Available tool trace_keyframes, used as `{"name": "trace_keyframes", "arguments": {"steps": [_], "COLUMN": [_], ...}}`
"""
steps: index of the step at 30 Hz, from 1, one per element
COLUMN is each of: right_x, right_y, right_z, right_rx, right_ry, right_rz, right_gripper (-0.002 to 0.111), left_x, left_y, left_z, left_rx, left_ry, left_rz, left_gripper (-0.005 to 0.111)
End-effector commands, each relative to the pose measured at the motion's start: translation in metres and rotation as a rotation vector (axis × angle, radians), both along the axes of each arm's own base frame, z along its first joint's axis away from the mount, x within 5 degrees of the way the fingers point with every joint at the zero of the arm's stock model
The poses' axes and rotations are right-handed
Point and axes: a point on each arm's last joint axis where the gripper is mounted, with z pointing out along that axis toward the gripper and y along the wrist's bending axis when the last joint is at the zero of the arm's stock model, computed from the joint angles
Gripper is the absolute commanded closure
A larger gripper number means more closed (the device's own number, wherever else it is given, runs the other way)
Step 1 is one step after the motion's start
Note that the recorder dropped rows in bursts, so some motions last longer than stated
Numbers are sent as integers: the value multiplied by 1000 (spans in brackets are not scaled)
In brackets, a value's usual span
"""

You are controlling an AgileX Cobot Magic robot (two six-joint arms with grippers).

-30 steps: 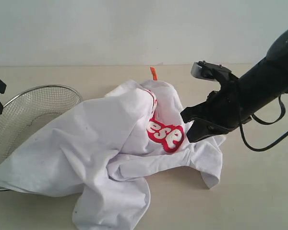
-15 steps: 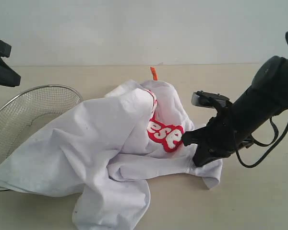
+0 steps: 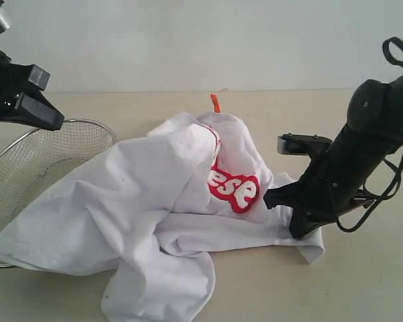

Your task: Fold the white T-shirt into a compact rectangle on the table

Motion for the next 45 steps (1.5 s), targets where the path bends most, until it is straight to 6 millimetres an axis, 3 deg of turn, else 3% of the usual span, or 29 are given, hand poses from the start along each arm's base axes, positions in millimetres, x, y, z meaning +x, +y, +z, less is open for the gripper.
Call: {"name": "trace_keyframes", "arguments": {"steps": [1,5,11,19,21,26,30,35,38,40,42,45], "right_x": [0,7,48,81,81,51,1,-66,-90,-100,-104,-110], "right_y": [-46,-67,-83,-119,-117,-63,-21,47,80,96,105,119], "right_z": [-34,-32,2,46,55,100,105,107,100,93,88,82], "right_rx": [-91,-91,-134,-176,-121,331,315,343,353,347,329,304], "right_ry": [56,33,-88,-207,-188,-316,-358,-362,-329,-317,-328,-364], "right_rz": [-48,-111,-103,-200,-205,-110,-17,180,301,323,321,345], "right_gripper": [108,108,108,108,108,109,109,106,88,62,46,46], "left_x": [-5,-5,-6,-14,-15,-17,-21,-35,-46,-52,-59,-70], "left_y": [-3,-3,-5,-5,-5,-5,-6,-7,-8,-9,-9,-9], "left_z": [4,4,4,18,19,20,26,44,53,58,62,66], "left_rx": [-4,-7,-22,-17,-17,-13,-14,-14,-24,-29,-28,-32], "left_ry": [13,14,23,-20,-25,-14,-26,-69,-66,-75,-87,-90], "left_rz": [-37,-36,-40,-60,-61,-73,-80,-99,-119,-114,-119,-119], "left_gripper": [102,102,102,102,102,102,102,102,102,102,102,102]}}
